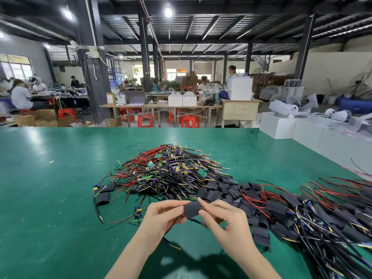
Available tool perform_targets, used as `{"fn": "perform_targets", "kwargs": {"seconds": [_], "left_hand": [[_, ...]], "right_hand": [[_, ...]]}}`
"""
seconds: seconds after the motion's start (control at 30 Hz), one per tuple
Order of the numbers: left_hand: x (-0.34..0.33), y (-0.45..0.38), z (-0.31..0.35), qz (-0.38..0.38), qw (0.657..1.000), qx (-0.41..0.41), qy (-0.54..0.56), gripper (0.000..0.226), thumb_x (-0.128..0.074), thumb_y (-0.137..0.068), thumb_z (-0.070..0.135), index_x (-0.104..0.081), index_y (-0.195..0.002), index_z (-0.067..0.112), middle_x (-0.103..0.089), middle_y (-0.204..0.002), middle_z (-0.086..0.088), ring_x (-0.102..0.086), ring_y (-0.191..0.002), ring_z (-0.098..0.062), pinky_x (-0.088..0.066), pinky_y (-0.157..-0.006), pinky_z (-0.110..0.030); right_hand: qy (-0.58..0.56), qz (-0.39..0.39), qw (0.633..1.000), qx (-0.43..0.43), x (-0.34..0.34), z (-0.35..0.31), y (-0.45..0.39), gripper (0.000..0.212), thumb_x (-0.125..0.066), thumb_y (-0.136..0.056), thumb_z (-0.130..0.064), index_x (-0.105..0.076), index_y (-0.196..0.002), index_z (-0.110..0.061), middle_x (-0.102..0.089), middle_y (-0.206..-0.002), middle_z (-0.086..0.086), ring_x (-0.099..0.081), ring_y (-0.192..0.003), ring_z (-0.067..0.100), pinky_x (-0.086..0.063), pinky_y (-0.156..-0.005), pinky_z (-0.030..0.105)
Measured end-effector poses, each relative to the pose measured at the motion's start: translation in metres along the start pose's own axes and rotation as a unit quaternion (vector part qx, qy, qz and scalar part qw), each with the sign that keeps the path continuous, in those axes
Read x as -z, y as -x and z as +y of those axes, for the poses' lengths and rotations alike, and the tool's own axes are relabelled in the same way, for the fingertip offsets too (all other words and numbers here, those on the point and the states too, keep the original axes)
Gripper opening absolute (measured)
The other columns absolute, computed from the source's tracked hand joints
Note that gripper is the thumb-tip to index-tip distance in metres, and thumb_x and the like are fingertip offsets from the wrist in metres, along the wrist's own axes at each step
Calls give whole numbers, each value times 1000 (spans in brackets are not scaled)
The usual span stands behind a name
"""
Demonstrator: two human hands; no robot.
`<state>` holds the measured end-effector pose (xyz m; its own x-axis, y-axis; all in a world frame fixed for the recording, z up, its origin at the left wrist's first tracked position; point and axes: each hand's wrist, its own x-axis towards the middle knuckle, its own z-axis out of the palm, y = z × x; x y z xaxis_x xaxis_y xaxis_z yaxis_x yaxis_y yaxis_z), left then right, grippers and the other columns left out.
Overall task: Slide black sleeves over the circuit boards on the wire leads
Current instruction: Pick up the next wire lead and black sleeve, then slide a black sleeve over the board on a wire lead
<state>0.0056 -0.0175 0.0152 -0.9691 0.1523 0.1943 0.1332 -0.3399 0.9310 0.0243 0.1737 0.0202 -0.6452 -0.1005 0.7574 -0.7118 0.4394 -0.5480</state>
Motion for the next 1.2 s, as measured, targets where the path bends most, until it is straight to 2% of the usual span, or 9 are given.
{"fn": "perform_targets", "kwargs": {"seconds": [0.17, 0.33, 0.57, 0.8, 0.93, 1.0, 1.07, 1.13, 1.2], "left_hand": [[1, 0, 1, 3, 1000, -15, 17, 17, -72, -64, 7, -78, -79, 2, -74, -84, -17, -69, -69, -19, -52, -56, -23], [2, -1, 2, -2, 998, -46, -29, 32, -72, -75, 17, -74, -106, 8, -72, -108, -13, -70, -99, -23, -55, -79, -26], [18, -8, 5, 148, 983, -54, -99, 27, -63, -86, -6, -76, -96, 16, -75, -98, -7, -65, -80, -17, -50, -71, -30], [22, -10, 1, 140, 984, -25, -106, 18, -67, -85, -1, -77, -91, 14, -73, -83, -6, -62, -67, -17, -47, -57, -21], [24, -11, 1, 148, 979, -26, -140, 21, -64, -87, -3, -76, -91, 15, -75, -87, -4, -64, -69, -18, -49, -57, -18], [26, -12, -3, 194, 947, -42, -253, 23, -64, -87, -3, -74, -89, 18, -74, -87, 1, -67, -76, -18, -52, -66, -21], [32, -10, -8, 246, 854, -45, -456, 19, -66, -86, 4, -70, -94, 20, -71, -97, 3, -64, -90, -18, -52, -81, -31], [37, -7, -9, 258, 743, -14, -617, 24, -65, -86, 16, -65, -110, 22, -64, -111, 1, -55, -105, -20, -47, -88, -34], [43, -7, -11, 239, 700, 16, -673, 32, -63, -88, 25, -62, -120, 21, -61, -118, 0, -51, -111, -22, -45, -91, -34]], "right_hand": [[74, 3, 994, 84, -1, -1, 1, 26, -66, -88, -30, -70, -113, -24, -62, -86, -14, -57, -65, 1, -51, -59, 23], [225, 102, 956, 159, 13, 2, -4, 27, -58, -93, -33, -70, -113, -19, -67, -88, -9, -60, -64, 8, -49, -55, 24], [256, 347, 890, -150, 80, 21, -22, 20, -63, -91, -27, -64, -111, -23, -64, -84, -2, -56, -69, 18, -34, -61, 27], [354, 229, 832, -360, 106, 45, -13, 31, -69, -83, -21, -62, -113, -13, -56, -117, 18, -60, -85, 44, -47, -72, 46], [391, 207, 855, -270, 92, 41, -14, 41, -77, -74, -15, -63, -112, -9, -49, -119, 16, -61, -70, 40, -45, -58, 39], [378, 172, 888, -197, 78, 34, -16, 37, -79, -71, -15, -67, -106, -13, -53, -113, 12, -63, -78, 35, -47, -58, 35], [351, 84, 916, -177, 61, 33, -13, 33, -79, -72, -22, -68, -103, -18, -55, -111, 6, -60, -96, 29, -51, -68, 35], [375, -48, 908, -180, 44, 38, -6, 36, -72, -79, -38, -64, -111, -24, -50, -120, 0, -49, -113, 22, -49, -82, 32], [403, -153, 883, -186, 32, 43, 0, 41, -59, -85, -49, -57, -121, -29, -44, -128, -5, -39, -119, 18, -44, -92, 27]]}}
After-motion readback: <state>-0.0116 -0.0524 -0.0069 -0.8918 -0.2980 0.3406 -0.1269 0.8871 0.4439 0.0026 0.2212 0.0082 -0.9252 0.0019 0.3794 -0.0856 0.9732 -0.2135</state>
